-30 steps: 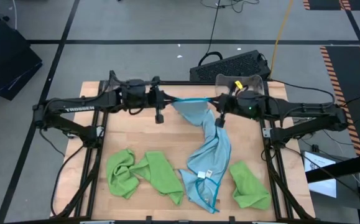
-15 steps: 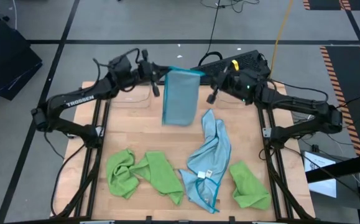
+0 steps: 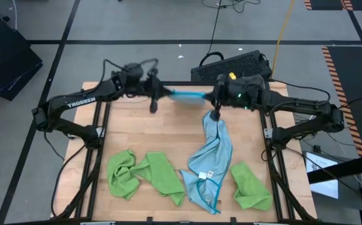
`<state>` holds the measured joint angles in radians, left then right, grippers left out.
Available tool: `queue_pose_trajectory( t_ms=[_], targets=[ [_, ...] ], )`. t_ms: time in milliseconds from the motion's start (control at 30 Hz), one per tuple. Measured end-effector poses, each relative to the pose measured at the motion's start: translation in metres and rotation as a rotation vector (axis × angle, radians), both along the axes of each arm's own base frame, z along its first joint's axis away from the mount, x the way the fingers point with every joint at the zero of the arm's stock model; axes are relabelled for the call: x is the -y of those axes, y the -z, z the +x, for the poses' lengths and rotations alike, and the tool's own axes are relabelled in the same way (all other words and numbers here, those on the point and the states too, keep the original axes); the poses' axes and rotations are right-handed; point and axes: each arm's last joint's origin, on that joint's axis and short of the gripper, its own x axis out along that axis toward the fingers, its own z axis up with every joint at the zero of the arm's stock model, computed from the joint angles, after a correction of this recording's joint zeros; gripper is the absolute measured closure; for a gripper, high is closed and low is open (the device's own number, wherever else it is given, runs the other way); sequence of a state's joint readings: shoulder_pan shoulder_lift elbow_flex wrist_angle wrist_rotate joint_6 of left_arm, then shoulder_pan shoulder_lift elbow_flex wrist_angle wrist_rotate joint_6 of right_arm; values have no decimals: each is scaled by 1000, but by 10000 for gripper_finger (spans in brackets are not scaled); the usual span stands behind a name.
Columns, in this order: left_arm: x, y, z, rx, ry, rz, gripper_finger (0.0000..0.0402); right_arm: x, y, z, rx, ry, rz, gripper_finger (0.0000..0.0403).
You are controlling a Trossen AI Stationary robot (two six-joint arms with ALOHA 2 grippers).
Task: Fold microfiber towels
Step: Fold the top left blue microfiber cloth
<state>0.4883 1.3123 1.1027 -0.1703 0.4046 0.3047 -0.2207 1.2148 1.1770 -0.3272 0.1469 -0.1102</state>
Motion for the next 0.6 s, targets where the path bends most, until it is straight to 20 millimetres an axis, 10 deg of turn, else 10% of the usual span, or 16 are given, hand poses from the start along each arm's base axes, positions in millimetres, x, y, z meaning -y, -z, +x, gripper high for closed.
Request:
queue_pose_trajectory(
  t_ms=[600],
  targets=[
    [147,74,17,-230,197,-135,391,-97,69,-2,-148,-329,322,400]
  ],
)
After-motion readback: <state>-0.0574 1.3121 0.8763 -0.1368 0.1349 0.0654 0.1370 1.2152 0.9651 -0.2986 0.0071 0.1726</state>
